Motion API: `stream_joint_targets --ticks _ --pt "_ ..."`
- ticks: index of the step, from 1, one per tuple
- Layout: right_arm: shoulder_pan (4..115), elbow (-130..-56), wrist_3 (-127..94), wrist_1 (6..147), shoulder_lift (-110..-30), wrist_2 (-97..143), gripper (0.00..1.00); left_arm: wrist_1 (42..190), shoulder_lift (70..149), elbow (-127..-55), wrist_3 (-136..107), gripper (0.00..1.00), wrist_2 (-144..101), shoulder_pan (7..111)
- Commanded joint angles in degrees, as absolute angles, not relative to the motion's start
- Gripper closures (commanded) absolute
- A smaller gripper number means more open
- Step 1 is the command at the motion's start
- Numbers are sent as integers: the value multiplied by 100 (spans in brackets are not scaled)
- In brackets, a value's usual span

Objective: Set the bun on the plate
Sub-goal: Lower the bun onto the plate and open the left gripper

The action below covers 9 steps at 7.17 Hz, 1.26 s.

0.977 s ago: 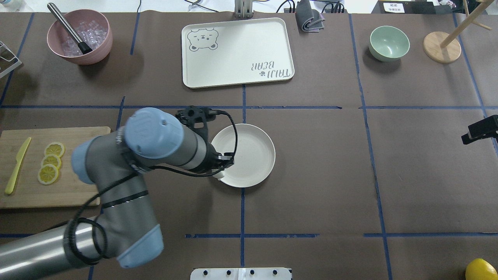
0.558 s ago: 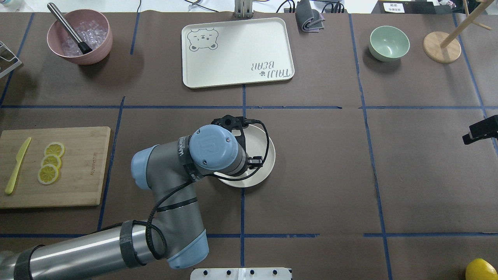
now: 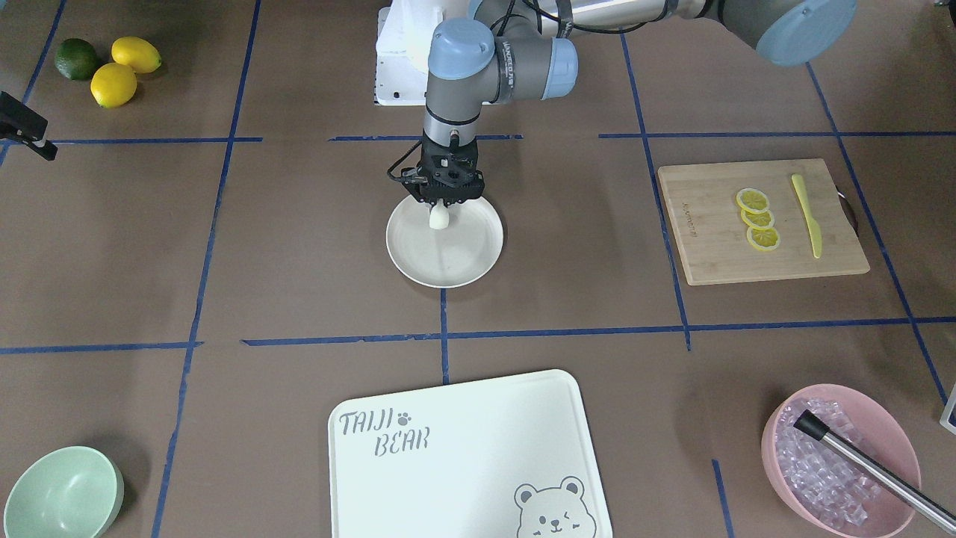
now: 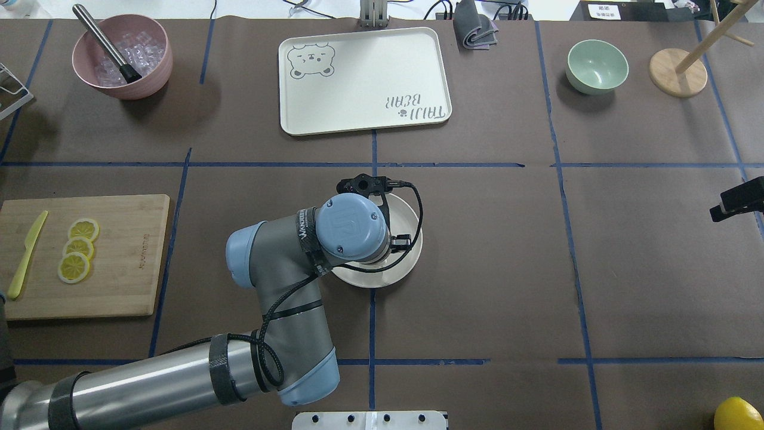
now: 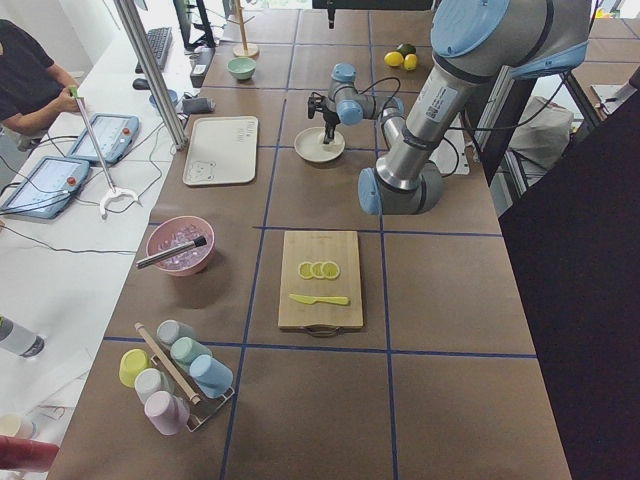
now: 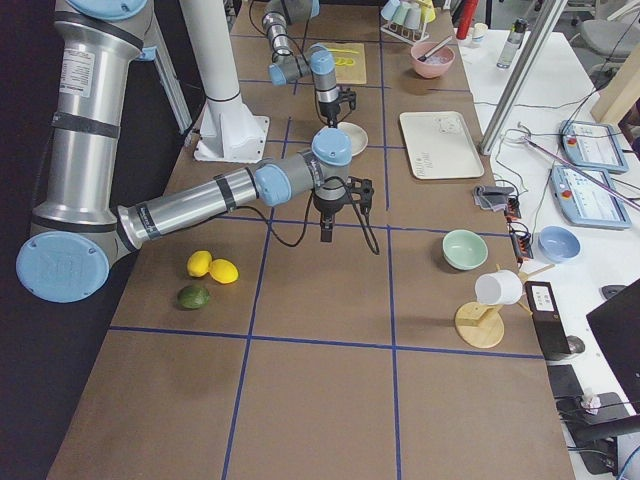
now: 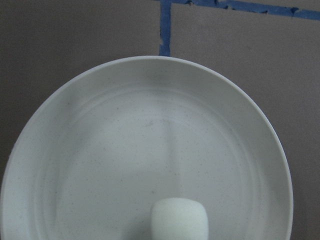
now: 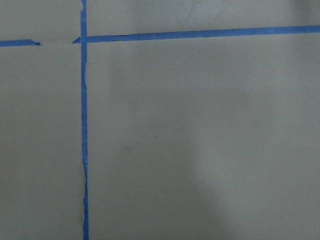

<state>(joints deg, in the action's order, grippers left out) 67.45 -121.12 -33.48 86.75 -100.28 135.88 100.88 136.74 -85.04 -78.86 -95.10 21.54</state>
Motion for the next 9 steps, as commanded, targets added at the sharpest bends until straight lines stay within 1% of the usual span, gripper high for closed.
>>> stream_joint_targets --ticks 1,3,4,5,6,8,9 --pt "6741 -12111 -3349 8675 -10020 13588 0 10090 13685 -8403 -7884 71 -9405 2153" --pt "6741 -12120 -3357 8675 -10020 13588 0 10090 13684 -8402 -7884 69 -9413 2153" --pt "6741 -12111 -3357 8675 -10020 13588 0 10090 13676 -8402 -7884 42 -9404 2153" --pt "6733 -12103 -3357 8675 -10020 13588 0 10090 13684 -8402 -7884 22 -9404 2153" --pt "6741 -12103 -3357 8675 -10020 13588 0 10090 13685 -8402 -7875 9 -9404 2153" --pt "6741 -12094 -3357 8675 -10011 13588 0 10072 13685 -8402 -7875 1 -9396 2153" --pt "6733 -12094 -3357 8675 -10011 13588 0 10055 13676 -8411 -7875 1 -9396 2153"
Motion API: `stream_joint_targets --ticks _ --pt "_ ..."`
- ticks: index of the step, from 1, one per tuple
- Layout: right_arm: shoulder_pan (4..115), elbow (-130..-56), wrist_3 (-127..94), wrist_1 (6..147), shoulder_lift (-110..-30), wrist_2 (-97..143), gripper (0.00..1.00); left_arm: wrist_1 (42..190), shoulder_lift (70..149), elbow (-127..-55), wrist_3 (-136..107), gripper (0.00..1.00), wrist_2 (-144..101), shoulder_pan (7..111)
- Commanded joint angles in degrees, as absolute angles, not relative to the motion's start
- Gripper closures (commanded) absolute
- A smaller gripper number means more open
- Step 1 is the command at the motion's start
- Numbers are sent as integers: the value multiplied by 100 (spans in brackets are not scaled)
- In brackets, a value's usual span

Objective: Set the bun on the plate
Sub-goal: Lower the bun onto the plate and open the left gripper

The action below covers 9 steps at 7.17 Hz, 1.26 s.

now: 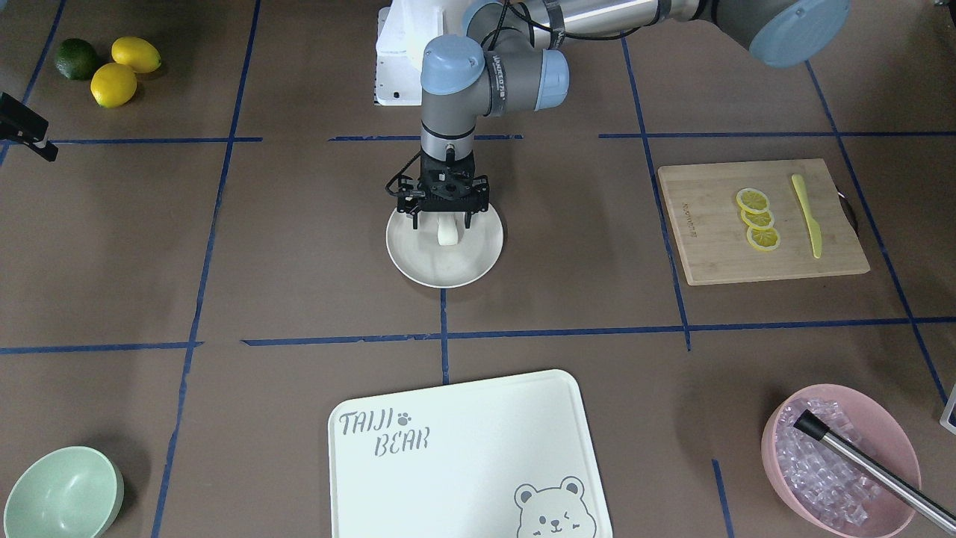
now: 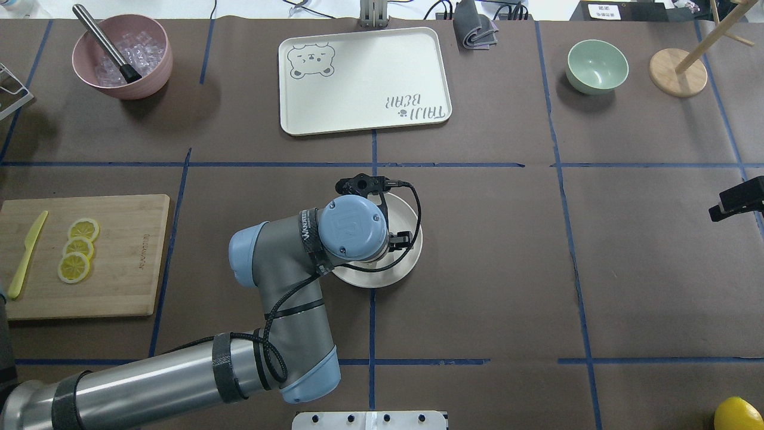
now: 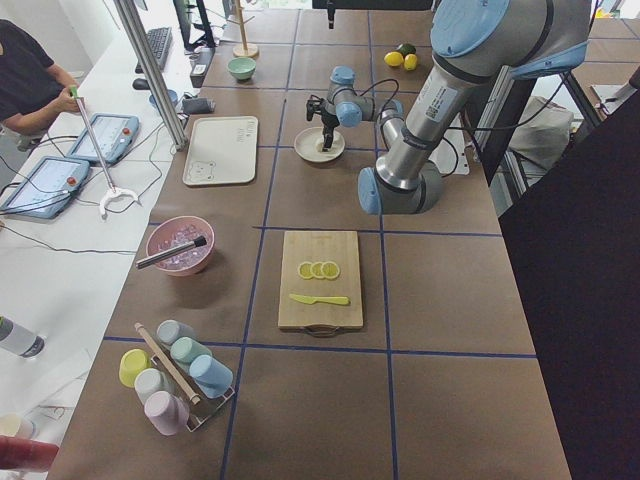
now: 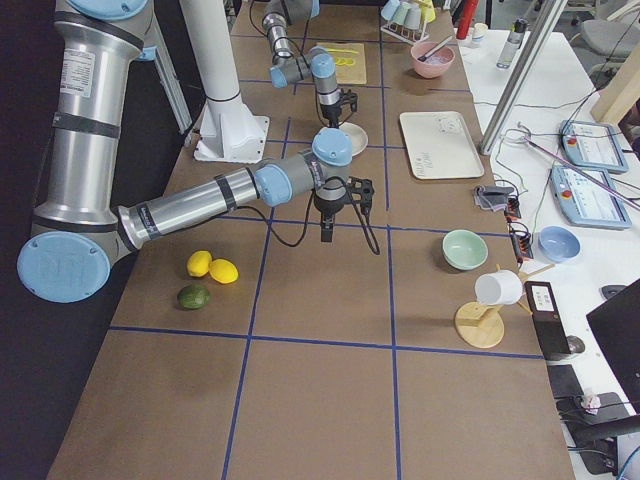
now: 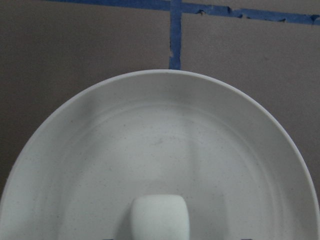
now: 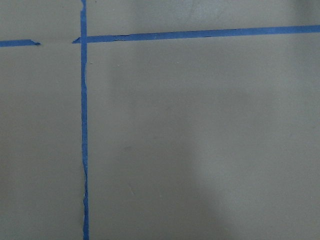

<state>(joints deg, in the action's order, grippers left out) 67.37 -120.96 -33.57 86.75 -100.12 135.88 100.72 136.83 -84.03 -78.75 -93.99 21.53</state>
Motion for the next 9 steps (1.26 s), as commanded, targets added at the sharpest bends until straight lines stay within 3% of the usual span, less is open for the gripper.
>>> stream_joint_targets --ticks 1,5,7,9 --pt "6732 -12094 -3357 8675 -10011 13588 0 10046 13676 -8411 -7875 0 -9396 2162" --pt "6732 -12067 -3349 8675 -10011 13579 0 9933 13606 -8821 -7823 0 -9413 2354" --pt "6759 -12059 -3340 8675 -10028 13579 0 8987 13055 -10179 -6931 0 -9457 2574" --pt "7012 -12041 -2808 8692 -10194 13562 0 8833 12020 -11306 -5887 0 -10321 3318"
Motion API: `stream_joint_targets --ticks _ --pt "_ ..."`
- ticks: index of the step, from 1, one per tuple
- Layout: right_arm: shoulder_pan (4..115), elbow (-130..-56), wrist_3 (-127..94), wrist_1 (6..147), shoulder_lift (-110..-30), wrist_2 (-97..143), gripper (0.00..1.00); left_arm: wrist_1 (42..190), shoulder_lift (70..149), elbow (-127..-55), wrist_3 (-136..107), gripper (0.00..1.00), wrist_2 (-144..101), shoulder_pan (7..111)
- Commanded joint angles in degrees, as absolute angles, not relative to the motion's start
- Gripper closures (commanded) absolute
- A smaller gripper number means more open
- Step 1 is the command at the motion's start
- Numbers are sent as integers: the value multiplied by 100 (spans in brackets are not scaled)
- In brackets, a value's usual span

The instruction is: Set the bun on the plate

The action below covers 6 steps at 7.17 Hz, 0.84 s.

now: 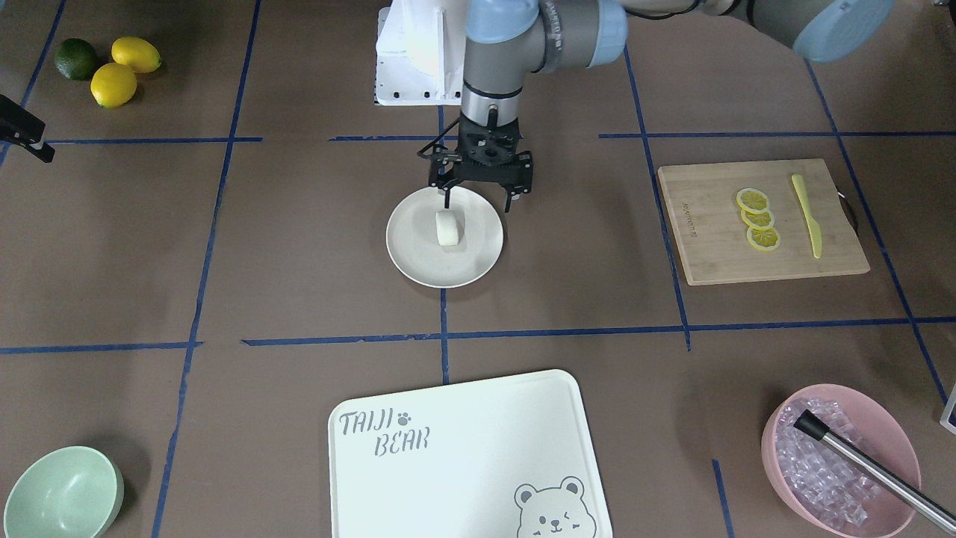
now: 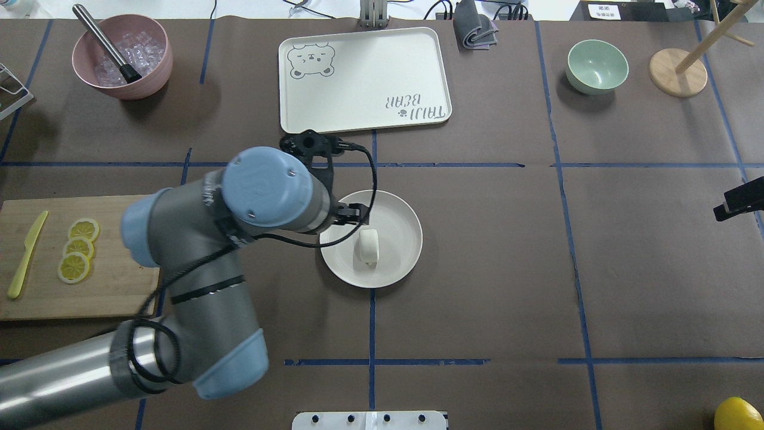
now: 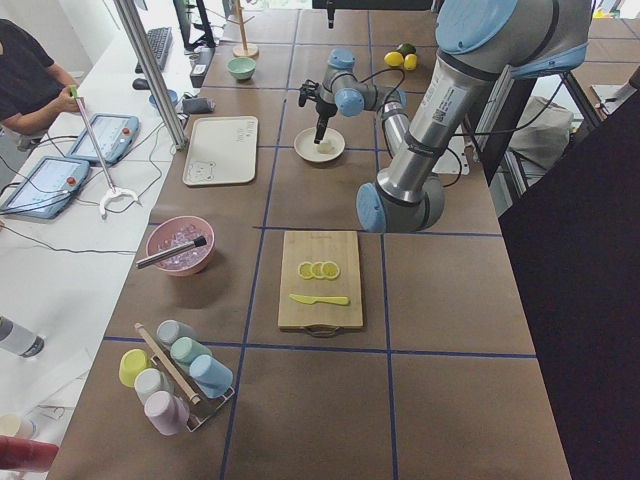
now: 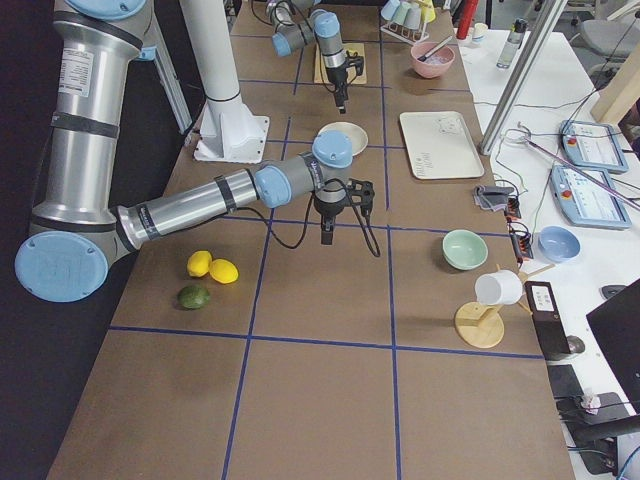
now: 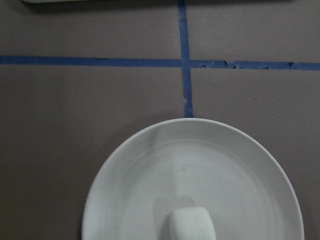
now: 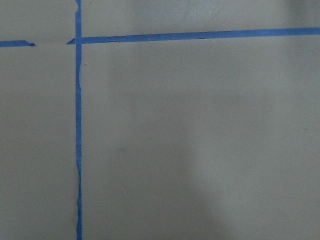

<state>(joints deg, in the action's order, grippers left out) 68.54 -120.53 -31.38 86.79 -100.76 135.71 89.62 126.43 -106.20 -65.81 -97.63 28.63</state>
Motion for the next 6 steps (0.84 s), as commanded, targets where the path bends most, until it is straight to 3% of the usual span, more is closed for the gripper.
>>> stream_joint_targets --ticks 1,4,6 --pt "7353 -11937 -2316 8745 -10239 13579 0 8833 11153 -11834 -4984 0 -10945 3888" --pt "8093 -11699 -998 8763 -10642 13597 0 8938 9435 -11814 -1735 0 -12240 5969" --pt "8340 -11646 -328 8763 -10976 13597 0 8947 9334 -10336 489 0 -13642 7499"
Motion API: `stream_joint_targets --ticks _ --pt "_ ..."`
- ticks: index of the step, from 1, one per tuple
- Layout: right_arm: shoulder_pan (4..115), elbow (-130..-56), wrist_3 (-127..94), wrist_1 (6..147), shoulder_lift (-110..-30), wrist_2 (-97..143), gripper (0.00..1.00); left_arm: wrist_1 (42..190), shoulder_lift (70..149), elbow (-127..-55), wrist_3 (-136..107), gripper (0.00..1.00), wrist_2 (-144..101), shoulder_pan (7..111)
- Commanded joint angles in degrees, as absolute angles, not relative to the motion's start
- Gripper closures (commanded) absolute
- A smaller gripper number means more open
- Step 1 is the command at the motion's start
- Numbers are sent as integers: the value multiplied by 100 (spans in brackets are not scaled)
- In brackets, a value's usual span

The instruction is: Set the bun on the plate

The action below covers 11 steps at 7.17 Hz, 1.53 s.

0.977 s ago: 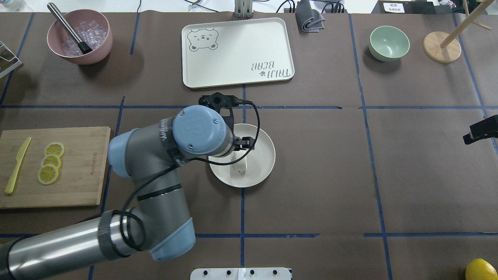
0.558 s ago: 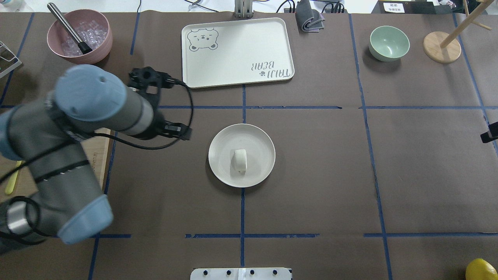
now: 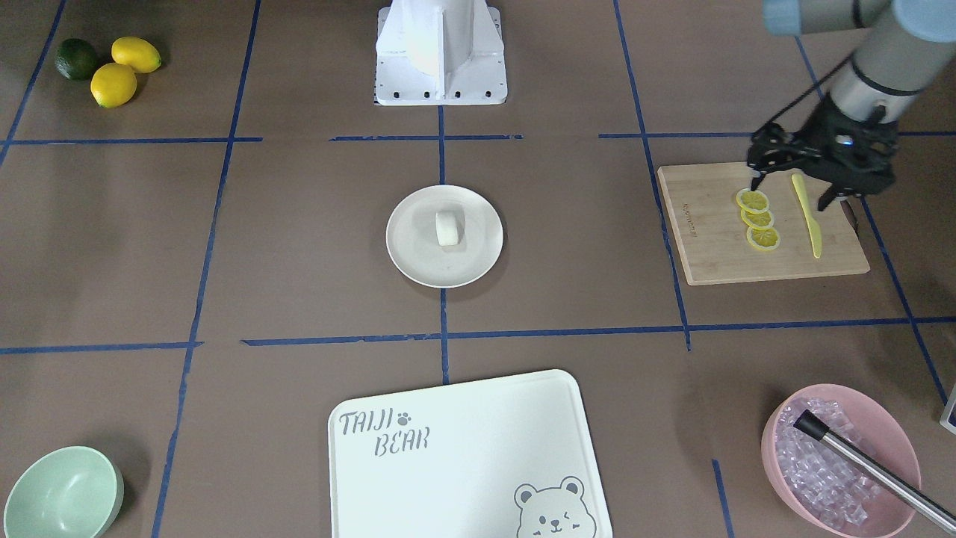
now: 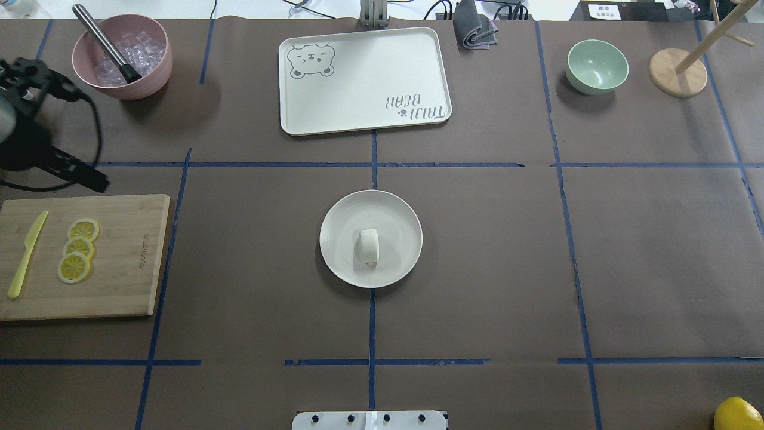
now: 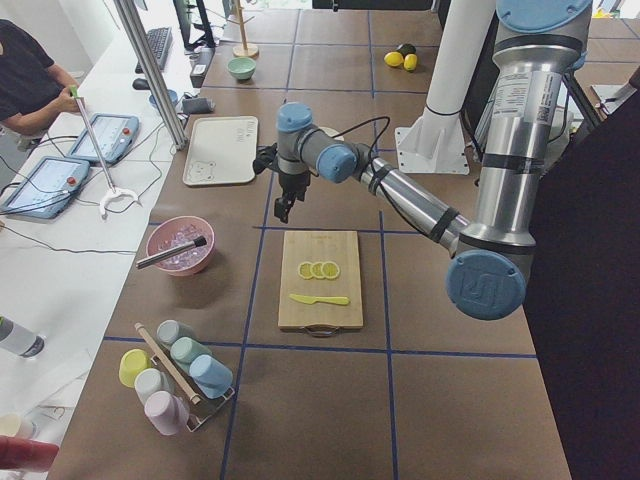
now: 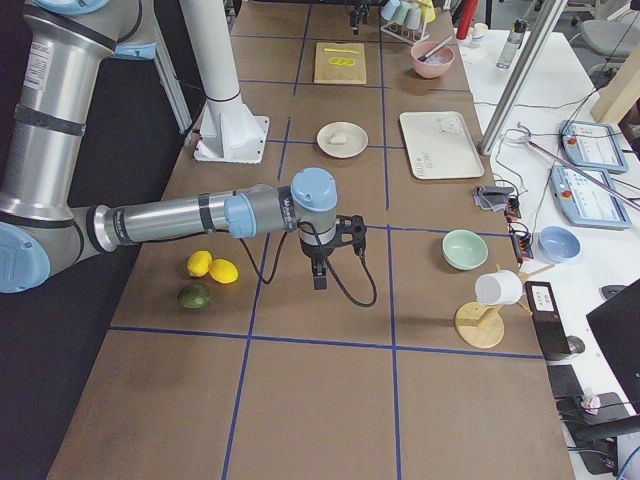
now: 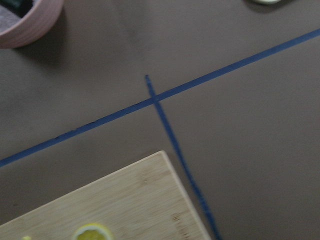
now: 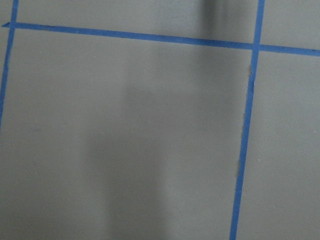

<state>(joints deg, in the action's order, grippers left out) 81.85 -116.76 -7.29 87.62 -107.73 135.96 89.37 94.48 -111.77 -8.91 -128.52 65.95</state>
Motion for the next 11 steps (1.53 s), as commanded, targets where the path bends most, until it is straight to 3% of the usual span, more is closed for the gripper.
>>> stream_joint_targets --ticks 1,4,5,6,11 --pt "8463 -11680 -238 8763 -11117 13614 0 8930 9334 -9866 1258 0 -13684 7984" --pt "8429 -11655 -220 8867 -11083 13588 0 8895 9106 -9361 1354 0 -13640 8347" --pt "8429 -11646 -211 9060 -11040 13562 0 8503 9132 -9456 1362 0 -13684 9150" --pt "8403 -11585 -211 9062 -10917 13440 0 8012 9167 -9614 1354 0 -13685 9271" --pt "8244 -11514 -229 9105 -10722 13438 0 8234 9123 -9589 1301 0 -13693 9264"
